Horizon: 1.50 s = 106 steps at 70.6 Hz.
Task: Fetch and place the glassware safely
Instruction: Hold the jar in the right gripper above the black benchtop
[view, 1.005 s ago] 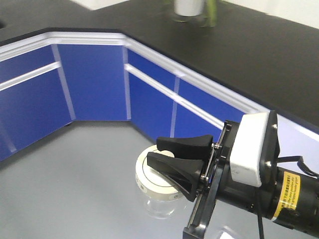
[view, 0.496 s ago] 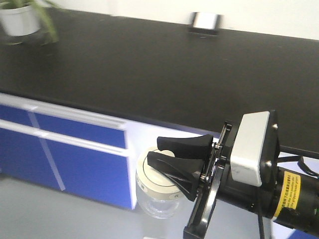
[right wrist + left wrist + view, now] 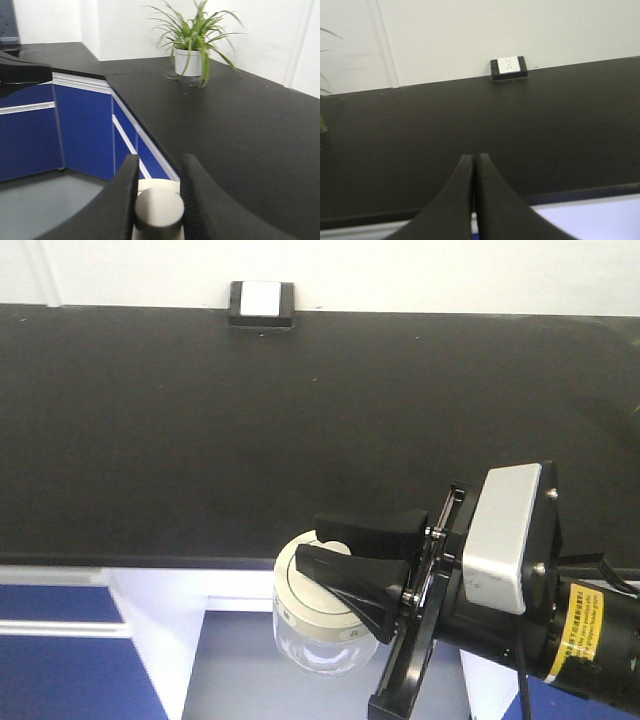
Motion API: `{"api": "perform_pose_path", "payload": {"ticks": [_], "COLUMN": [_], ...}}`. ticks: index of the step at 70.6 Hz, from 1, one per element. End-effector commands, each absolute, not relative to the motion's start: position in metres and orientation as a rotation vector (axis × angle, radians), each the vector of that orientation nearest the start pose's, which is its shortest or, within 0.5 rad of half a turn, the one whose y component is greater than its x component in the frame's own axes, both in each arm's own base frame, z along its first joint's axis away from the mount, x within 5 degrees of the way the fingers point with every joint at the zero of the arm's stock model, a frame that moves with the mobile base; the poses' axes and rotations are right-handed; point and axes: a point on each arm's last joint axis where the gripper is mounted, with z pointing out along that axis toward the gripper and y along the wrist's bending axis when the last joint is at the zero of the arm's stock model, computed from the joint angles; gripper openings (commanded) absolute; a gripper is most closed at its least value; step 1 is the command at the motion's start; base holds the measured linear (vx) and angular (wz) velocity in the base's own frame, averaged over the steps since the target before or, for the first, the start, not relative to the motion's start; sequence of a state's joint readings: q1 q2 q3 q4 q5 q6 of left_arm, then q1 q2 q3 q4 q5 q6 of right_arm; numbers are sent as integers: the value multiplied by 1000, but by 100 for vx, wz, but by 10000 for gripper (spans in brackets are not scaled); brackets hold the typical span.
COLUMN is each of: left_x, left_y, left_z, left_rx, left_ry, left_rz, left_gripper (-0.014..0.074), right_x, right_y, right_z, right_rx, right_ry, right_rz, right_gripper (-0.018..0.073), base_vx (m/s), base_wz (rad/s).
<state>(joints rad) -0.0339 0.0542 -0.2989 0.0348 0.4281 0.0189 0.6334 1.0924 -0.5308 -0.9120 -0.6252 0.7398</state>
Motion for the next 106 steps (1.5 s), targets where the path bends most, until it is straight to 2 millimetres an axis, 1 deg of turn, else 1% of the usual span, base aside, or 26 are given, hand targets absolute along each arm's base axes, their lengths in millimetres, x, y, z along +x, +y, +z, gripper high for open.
{"api": "perform_pose_path", "payload": {"ticks": [1,54,106], "left_x": [40,40,40], "left_y": [0,0,0], "left_z": [284,284,284], "left_rx": [55,55,55], "left_ry": [1584,1584,1584], "left_rz": [16,16,16], "left_gripper": [-7,-7,-7], "right_x": [147,147,147], "right_y": [164,164,164], "right_z": [312,312,312], "right_rx": [-883,-883,-883], "right_ry": [1305,1305,1305], "right_rz": [885,885,885], "right_gripper": [-1,-1,-1], "base_vx": [23,22,8], "base_wz": [-23,-3,0]}}
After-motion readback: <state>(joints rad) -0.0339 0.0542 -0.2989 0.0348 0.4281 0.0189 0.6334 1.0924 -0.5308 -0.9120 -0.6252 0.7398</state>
